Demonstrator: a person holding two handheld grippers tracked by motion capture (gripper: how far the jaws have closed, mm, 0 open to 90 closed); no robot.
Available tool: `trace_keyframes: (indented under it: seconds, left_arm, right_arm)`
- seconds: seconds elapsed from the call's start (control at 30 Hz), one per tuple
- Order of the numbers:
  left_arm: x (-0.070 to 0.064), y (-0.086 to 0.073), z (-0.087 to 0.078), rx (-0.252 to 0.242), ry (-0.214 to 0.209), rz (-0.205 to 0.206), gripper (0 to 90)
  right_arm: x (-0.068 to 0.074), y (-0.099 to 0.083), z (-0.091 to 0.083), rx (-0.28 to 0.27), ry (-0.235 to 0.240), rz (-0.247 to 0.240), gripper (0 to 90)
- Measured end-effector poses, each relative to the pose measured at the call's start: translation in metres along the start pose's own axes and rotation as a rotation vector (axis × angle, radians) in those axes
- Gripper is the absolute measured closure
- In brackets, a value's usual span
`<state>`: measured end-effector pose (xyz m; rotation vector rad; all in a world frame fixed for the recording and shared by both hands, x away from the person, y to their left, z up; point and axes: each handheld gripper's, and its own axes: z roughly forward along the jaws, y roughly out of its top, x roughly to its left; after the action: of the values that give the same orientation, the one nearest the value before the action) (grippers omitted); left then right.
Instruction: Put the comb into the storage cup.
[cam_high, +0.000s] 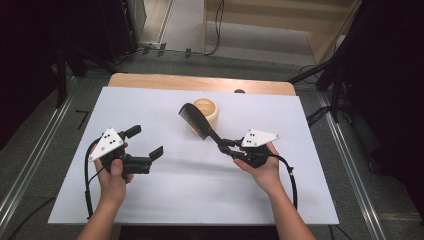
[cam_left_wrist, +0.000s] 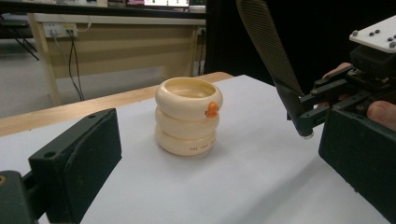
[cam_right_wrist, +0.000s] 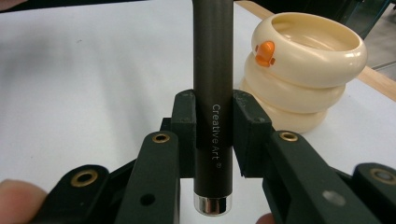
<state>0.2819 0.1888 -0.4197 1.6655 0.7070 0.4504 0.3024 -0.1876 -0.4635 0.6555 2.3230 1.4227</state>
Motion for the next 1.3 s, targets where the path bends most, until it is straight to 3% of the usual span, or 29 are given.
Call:
trace_keyframes:
  seconds: [0.07, 0.17, 0.33, 0.43, 0.93, 1.3]
  left_arm:
    - [-0.003, 0.001, 0.006, 0.008, -0.010, 0.007, 0.0]
    - [-0.006, 0.005, 0.013, -0.001, -0.035, -0.019, 0.0]
    - [-0.016, 0.013, 0.024, -0.006, -0.061, -0.027, 0.6]
    - [-0.019, 0.018, 0.030, -0.008, -0.090, -0.064, 2.0]
    - [-0.039, 0.028, 0.058, 0.001, -0.121, -0.075, 6.4]
    - [-0.048, 0.033, 0.073, 0.008, -0.089, -0.095, 15.8]
  right_arm:
    - [0.001, -0.001, -0.001, -0.023, 0.002, 0.000, 71.2]
    - [0.003, -0.002, -0.002, -0.035, 0.001, 0.003, 71.2]
    - [0.007, -0.005, -0.001, -0.052, -0.005, 0.004, 71.2]
    - [0.010, -0.007, -0.002, -0.071, -0.005, -0.003, 71.2]
    - [0.018, -0.012, -0.002, -0.100, -0.021, -0.002, 71.2]
    - [0.023, -0.014, 0.001, -0.099, -0.019, -0.009, 71.2]
